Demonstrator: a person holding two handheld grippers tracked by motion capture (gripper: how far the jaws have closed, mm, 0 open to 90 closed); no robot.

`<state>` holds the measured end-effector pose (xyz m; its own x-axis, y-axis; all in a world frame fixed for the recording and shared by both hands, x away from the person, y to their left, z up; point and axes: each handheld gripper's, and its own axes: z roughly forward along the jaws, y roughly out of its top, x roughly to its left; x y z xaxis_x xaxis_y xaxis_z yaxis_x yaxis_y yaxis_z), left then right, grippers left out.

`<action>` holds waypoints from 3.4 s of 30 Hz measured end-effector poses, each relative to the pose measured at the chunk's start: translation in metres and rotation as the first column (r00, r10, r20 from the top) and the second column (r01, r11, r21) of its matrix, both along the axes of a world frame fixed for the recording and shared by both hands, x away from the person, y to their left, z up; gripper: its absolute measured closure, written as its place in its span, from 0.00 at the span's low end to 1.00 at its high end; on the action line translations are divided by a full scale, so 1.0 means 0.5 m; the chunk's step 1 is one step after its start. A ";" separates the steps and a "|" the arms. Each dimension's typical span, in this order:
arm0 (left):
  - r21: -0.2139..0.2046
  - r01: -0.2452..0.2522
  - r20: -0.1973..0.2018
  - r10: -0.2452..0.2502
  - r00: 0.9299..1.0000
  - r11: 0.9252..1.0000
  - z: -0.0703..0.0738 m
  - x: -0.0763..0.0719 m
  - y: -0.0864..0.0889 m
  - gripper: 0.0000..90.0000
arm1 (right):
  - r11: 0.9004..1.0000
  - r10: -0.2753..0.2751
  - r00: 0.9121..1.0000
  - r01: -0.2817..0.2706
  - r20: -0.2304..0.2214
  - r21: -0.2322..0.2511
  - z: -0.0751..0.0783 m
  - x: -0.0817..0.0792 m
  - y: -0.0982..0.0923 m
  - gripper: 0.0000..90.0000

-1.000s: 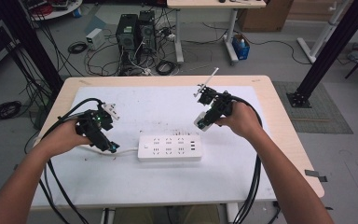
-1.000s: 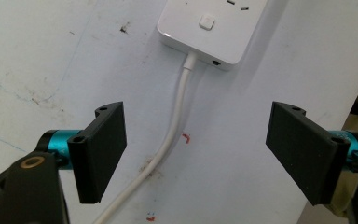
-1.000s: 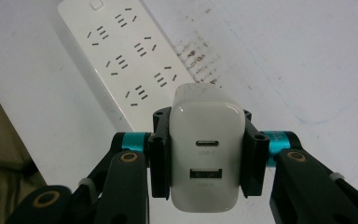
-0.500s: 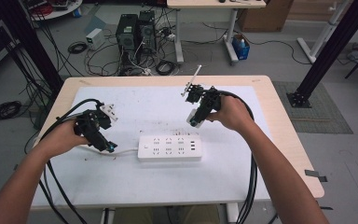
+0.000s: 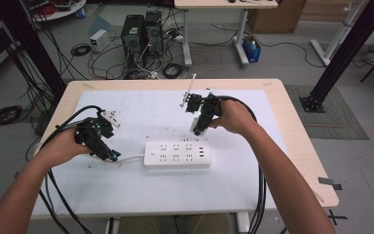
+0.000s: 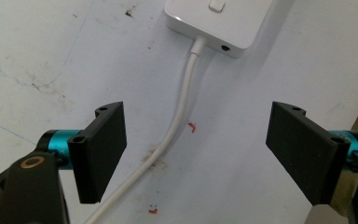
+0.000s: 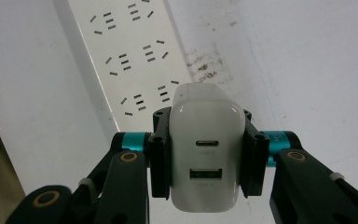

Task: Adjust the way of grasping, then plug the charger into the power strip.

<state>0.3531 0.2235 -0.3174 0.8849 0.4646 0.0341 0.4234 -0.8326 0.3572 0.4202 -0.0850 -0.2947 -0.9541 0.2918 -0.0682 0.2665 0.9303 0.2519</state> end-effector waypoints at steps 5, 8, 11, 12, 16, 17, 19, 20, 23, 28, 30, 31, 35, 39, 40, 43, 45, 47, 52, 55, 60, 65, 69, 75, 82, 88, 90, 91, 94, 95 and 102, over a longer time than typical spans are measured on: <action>-0.003 -0.001 -0.001 0.001 1.000 1.000 -0.009 -0.003 0.005 0.23 | 0.997 0.061 0.998 -0.061 -0.007 -0.048 -0.026 -0.002 0.025 0.69; -0.006 -0.003 0.001 0.003 1.000 1.000 -0.010 -0.003 0.007 0.23 | 0.996 0.079 0.997 -0.080 -0.012 -0.045 -0.033 -0.001 0.033 0.69; -0.005 -0.008 0.002 0.008 1.000 1.000 -0.011 -0.005 0.009 0.23 | 0.995 0.084 0.996 -0.085 -0.016 -0.049 -0.036 -0.002 0.037 0.69; -0.005 -0.008 0.002 0.008 1.000 1.000 -0.011 -0.005 0.009 0.23 | 0.995 0.084 0.996 -0.085 -0.016 -0.049 -0.036 -0.002 0.037 0.69; -0.013 -0.019 0.008 0.019 1.000 1.000 -0.011 -0.013 0.011 0.23 | 0.994 0.093 0.996 -0.094 -0.019 -0.050 -0.038 -0.003 0.042 0.69; -0.012 -0.018 0.009 0.018 1.000 1.000 -0.010 -0.014 0.012 0.23 | 0.994 0.097 0.995 -0.098 -0.019 -0.053 -0.039 -0.002 0.044 0.69; -0.016 -0.022 0.015 0.022 1.000 1.000 -0.010 -0.014 0.015 0.23 | 0.994 0.098 0.995 -0.099 -0.015 -0.051 -0.040 -0.003 0.047 0.69; -0.023 -0.024 0.020 0.025 0.999 0.999 -0.010 -0.015 0.016 0.23 | 0.994 0.096 0.995 -0.097 -0.013 -0.057 -0.041 -0.007 0.050 0.69; -0.028 -0.028 0.021 0.028 0.999 0.999 -0.011 -0.018 0.016 0.23 | 0.993 0.103 0.995 -0.104 -0.014 -0.063 -0.042 -0.009 0.053 0.69; -0.035 -0.033 0.024 0.034 0.999 0.999 -0.009 -0.023 0.020 0.23 | 0.993 0.103 0.995 -0.103 -0.017 -0.059 -0.038 -0.010 0.051 0.69; -0.034 -0.035 0.024 0.036 0.999 0.999 -0.008 -0.024 0.022 0.23 | 0.993 0.105 0.994 -0.105 -0.014 -0.057 -0.039 -0.008 0.050 0.69; -0.032 -0.036 0.023 0.037 0.999 0.999 -0.008 -0.026 0.024 0.23 | 0.993 0.102 0.995 -0.102 -0.016 -0.062 -0.040 -0.007 0.049 0.69; -0.032 -0.039 0.022 0.040 0.999 0.999 -0.008 -0.026 0.028 0.23 | 0.993 0.094 0.995 -0.095 -0.025 -0.069 -0.048 0.000 0.053 0.69; -0.027 -0.040 0.020 0.040 0.999 0.999 -0.011 -0.024 0.030 0.23 | 0.990 0.116 0.993 -0.118 -0.032 -0.083 -0.059 0.005 0.060 0.69; -0.032 -0.043 0.019 0.043 0.999 0.999 -0.012 -0.024 0.031 0.23 | 0.990 0.114 0.993 -0.117 -0.035 -0.082 -0.062 0.005 0.062 0.69; -0.027 -0.046 0.015 0.047 0.999 0.999 -0.016 -0.023 0.033 0.23 | 0.989 0.125 0.991 -0.128 -0.039 -0.080 -0.070 0.009 0.067 0.69; -0.027 -0.046 0.010 0.047 0.999 0.999 -0.019 -0.023 0.034 0.23 | 0.986 0.137 0.990 -0.140 -0.043 -0.085 -0.076 0.011 0.071 0.69; -0.025 -0.050 0.007 0.050 0.999 0.998 -0.021 -0.022 0.035 0.23 | 0.984 0.147 0.988 -0.151 -0.053 -0.098 -0.084 0.011 0.075 0.69; -0.022 -0.049 0.004 0.049 0.999 0.999 -0.024 -0.018 0.035 0.23 | 0.977 0.169 0.983 -0.176 -0.068 -0.122 -0.100 0.012 0.080 0.69; -0.024 -0.050 0.001 0.050 0.999 0.998 -0.025 -0.017 0.035 0.23 | 0.973 0.187 0.979 -0.196 -0.078 -0.124 -0.106 0.012 0.083 0.69; -0.023 -0.049 0.001 0.049 0.999 0.999 -0.026 -0.017 0.036 0.23 | 0.965 0.210 0.974 -0.221 -0.088 -0.142 -0.112 0.007 0.086 0.69; -0.023 -0.052 0.000 0.052 0.999 0.998 -0.026 -0.018 0.037 0.23 | 0.962 0.218 0.972 -0.228 -0.083 -0.146 -0.115 0.004 0.086 0.69; -0.025 -0.051 0.002 0.051 0.999 0.998 -0.027 -0.018 0.038 0.23 | 0.955 0.241 0.967 -0.252 -0.087 -0.158 -0.122 -0.001 0.090 0.69; -0.023 -0.053 0.000 0.053 0.999 0.998 -0.027 -0.017 0.038 0.23 | 0.953 0.249 0.965 -0.260 -0.082 -0.158 -0.123 -0.002 0.093 0.69; -0.020 -0.055 -0.003 0.055 0.998 0.998 -0.033 -0.015 0.037 0.23 | 0.954 0.250 0.965 -0.259 -0.075 -0.152 -0.128 -0.003 0.092 0.70; -0.017 -0.053 -0.010 0.053 0.999 0.998 -0.039 -0.013 0.037 0.23 | 0.958 0.244 0.968 -0.251 -0.068 -0.138 -0.139 -0.005 0.082 0.70; -0.019 -0.050 -0.011 0.050 0.999 0.999 -0.039 -0.010 0.034 0.23 | 0.958 0.246 0.967 -0.253 -0.069 -0.133 -0.139 -0.004 0.082 0.70; -0.021 -0.050 -0.012 0.050 0.999 0.999 -0.039 -0.010 0.032 0.23 | 0.957 0.252 0.965 -0.259 -0.068 -0.129 -0.140 -0.004 0.081 0.70; -0.022 -0.050 -0.010 0.050 0.999 0.998 -0.039 -0.010 0.032 0.23 | 0.958 0.251 0.965 -0.258 -0.070 -0.123 -0.140 -0.003 0.080 0.70; -0.021 -0.050 -0.013 0.050 0.999 0.999 -0.040 -0.008 0.031 0.23 | 0.957 0.258 0.964 -0.265 -0.070 -0.120 -0.140 -0.001 0.079 0.70; -0.021 -0.050 -0.015 0.050 0.999 0.999 -0.044 -0.007 0.029 0.23 | 0.957 0.258 0.963 -0.265 -0.073 -0.117 -0.141 -0.001 0.079 0.70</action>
